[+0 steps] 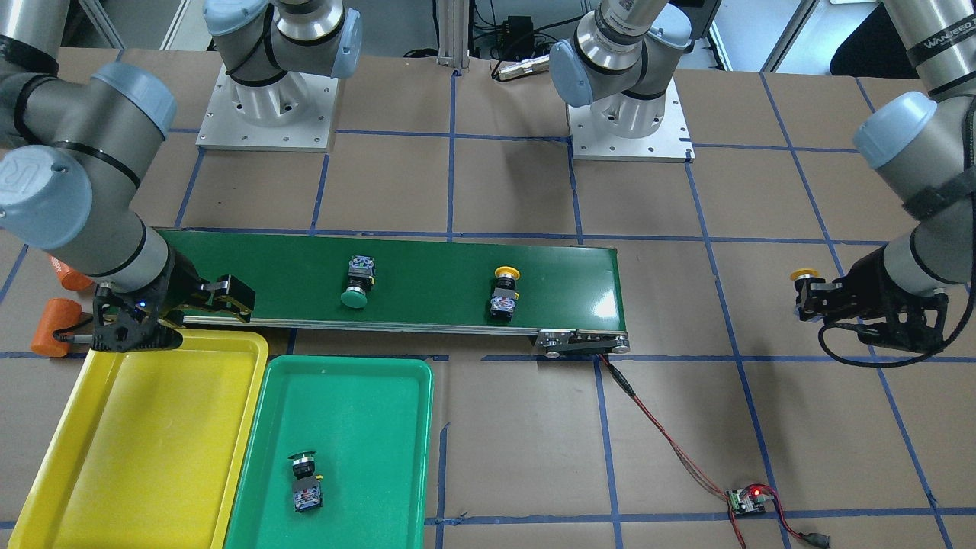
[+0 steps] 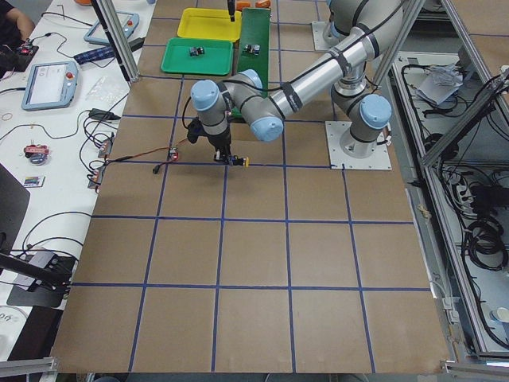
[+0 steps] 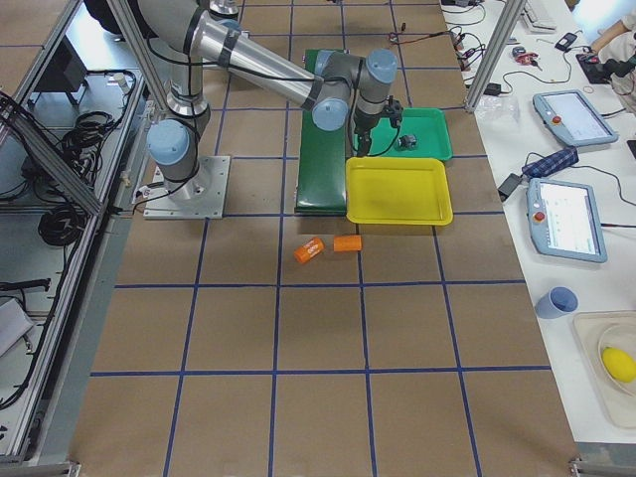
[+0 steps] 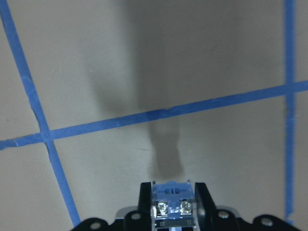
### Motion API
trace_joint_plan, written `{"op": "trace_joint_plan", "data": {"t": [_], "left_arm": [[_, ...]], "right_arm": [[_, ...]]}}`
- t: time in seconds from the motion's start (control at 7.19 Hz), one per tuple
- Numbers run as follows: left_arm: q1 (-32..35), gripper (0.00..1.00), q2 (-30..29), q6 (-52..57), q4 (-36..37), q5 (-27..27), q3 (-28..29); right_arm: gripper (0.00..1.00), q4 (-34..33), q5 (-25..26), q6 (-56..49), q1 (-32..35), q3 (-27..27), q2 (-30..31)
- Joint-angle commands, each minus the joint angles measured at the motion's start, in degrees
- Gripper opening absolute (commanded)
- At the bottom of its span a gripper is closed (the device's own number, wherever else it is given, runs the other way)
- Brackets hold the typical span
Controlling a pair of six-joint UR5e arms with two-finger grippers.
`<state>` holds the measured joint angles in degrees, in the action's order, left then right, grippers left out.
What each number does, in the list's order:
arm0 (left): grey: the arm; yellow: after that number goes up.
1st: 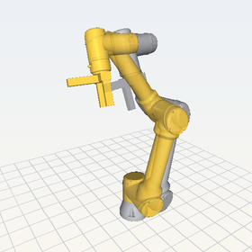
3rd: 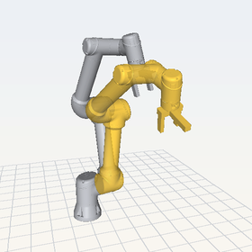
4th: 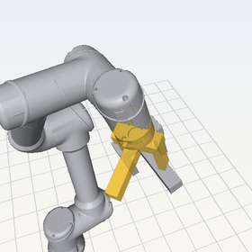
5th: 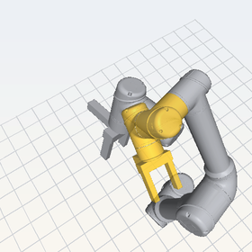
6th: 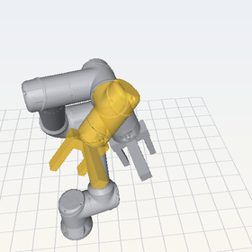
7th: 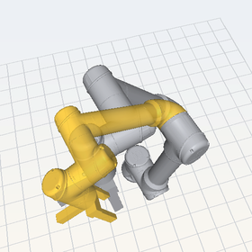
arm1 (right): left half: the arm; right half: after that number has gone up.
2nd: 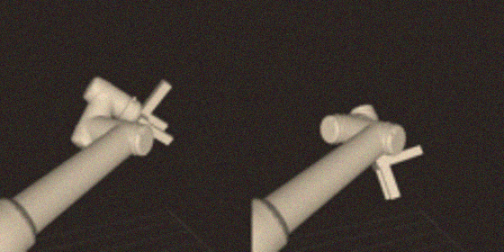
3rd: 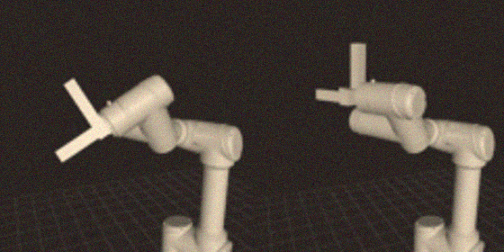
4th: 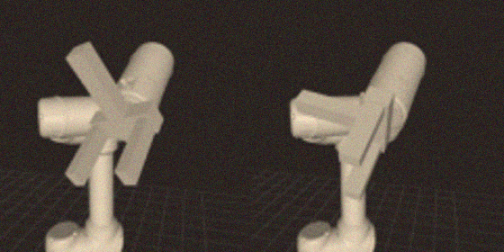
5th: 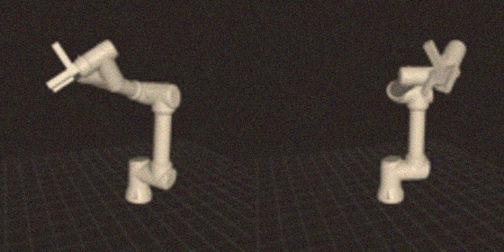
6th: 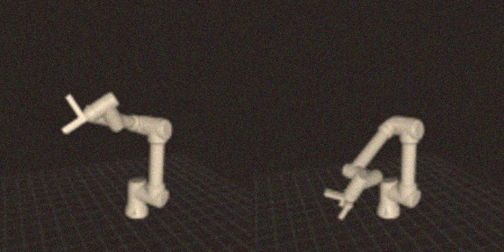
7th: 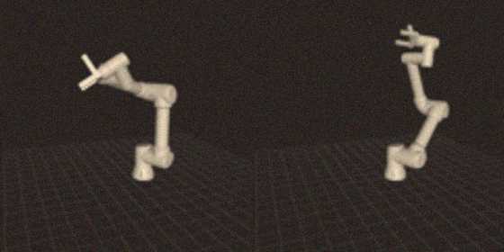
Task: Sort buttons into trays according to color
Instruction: 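Set the yellow switch on the belt with left gripper while right gripper returns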
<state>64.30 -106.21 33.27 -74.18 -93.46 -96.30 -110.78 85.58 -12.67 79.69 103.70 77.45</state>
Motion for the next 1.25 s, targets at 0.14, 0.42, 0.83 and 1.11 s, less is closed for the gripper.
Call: {"op": "trace_joint_plan", "data": {"t": [0.14,0.42,0.83,1.11], "left_arm": [[16.07,0.0,3.47,-19.25,-4.75,3.46,-1.08],[21.02,0.0,1.9,-24.62,-3.96,3.73,-3.01],[23.85,0.0,1.27,-24.75,-3.78,3.73,-3.2],[23.86,0.0,0.22,-24.57,-1.77,6.44,-3.89]], "right_arm": [[1.0,-0.14,-3.49,-3.77,-3.21,5.98,2.88],[1.0,0.39,-6.39,-3.5,-4.63,8.78,3.84],[1.0,-0.23,-5.69,-3.33,-5.34,9.33,3.94],[1.0,0.3,-5.78,-3.15,-6.65,9.33,3.94]]}}
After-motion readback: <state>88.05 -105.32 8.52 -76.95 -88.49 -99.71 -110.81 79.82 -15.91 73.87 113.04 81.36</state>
